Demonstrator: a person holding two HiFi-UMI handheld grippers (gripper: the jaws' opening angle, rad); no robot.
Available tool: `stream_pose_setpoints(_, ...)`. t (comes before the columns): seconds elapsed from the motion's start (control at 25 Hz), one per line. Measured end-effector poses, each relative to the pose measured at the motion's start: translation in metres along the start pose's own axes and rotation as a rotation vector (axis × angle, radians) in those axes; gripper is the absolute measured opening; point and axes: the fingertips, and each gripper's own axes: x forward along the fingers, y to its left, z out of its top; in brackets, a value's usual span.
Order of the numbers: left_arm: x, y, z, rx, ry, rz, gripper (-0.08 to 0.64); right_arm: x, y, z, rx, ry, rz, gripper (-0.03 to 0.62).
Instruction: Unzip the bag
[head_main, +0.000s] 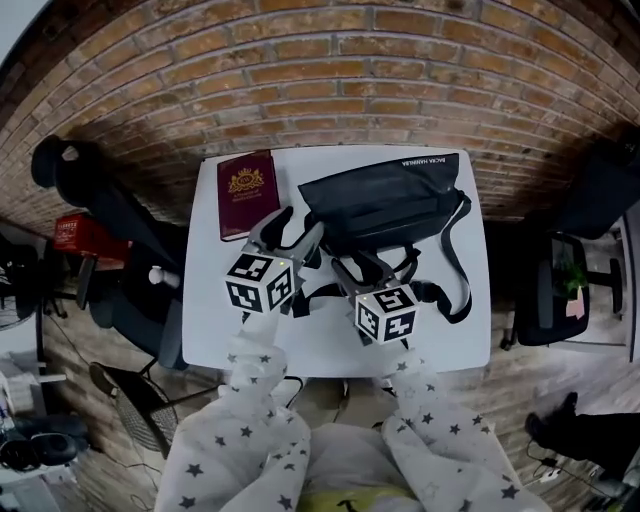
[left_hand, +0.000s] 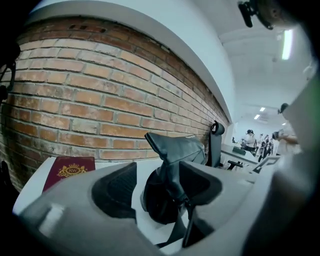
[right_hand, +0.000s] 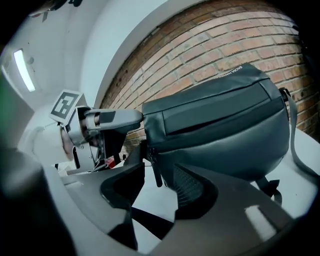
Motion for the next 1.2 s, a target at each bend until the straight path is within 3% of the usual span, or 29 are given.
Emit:
stream_pose_setpoints(0.24,0.019,-0.003,-0.007,0.013,0.033,-0.077,0.272,0.014,0.002,-0.009,-0.013,0.017,-0.041,0.15)
stream_pose_setpoints(0.56,0.028,-0.008,-0.014,0.024,0.049,-0.119,0.27,0.019,0.003,-0.014,-0.046,0.034,-0.096,0.093)
stream_pose_setpoints(0.84,0.031,-0.011,-0.015,0.055,0.047,-0.145,0.224,0.015,0.003,-0.011,-0.077,0.022,-0.128,0.02)
stream_pose_setpoints(1.2,0.032,-0.016,-0.015,0.101,0.047,-0.156,0.161,0.01,0.002,-0.008,-0.068,0.011,-0.13,0.015)
